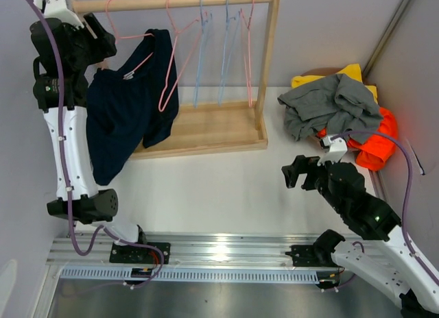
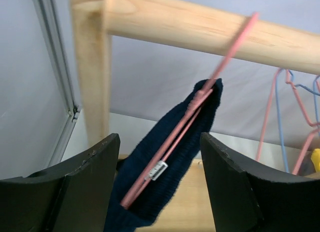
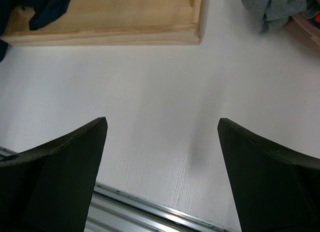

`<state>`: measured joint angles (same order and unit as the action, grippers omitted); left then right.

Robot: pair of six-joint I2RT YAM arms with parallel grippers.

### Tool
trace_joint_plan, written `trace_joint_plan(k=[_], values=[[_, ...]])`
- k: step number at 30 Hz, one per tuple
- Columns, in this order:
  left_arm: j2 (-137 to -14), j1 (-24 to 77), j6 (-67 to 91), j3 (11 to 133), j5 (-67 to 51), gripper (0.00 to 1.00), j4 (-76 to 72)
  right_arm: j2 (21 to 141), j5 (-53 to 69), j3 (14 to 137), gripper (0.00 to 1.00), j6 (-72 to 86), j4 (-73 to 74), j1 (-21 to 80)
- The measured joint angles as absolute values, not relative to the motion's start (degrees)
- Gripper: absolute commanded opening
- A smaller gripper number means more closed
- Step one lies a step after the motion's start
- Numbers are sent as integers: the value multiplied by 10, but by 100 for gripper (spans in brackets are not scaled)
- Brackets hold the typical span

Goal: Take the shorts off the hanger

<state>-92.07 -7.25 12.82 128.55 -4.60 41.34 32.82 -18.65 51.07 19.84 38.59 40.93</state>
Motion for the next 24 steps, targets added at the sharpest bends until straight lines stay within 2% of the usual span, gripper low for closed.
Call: trace_joint_plan(k=[12, 16, 17, 21, 23, 24], values=[[-950, -88, 136, 1243, -82, 70, 411, 342, -185, 514, 99, 195, 387, 410], [-951, -88, 138, 1212, -98, 65, 410, 340, -186, 514, 99, 195, 388, 410], [-951, -88, 139, 1207, -100, 62, 408, 339, -186, 514, 100, 195, 388, 410], [-949, -88, 146, 1184, -110, 30, 394, 333, -186, 514, 99, 197, 388, 410], [-948, -84, 144, 1175, -112, 22, 385, 332, -186, 514, 100, 198, 389, 410], [-948, -82, 145, 1172, -111, 15, 382, 331, -186, 514, 99, 199, 390, 410]])
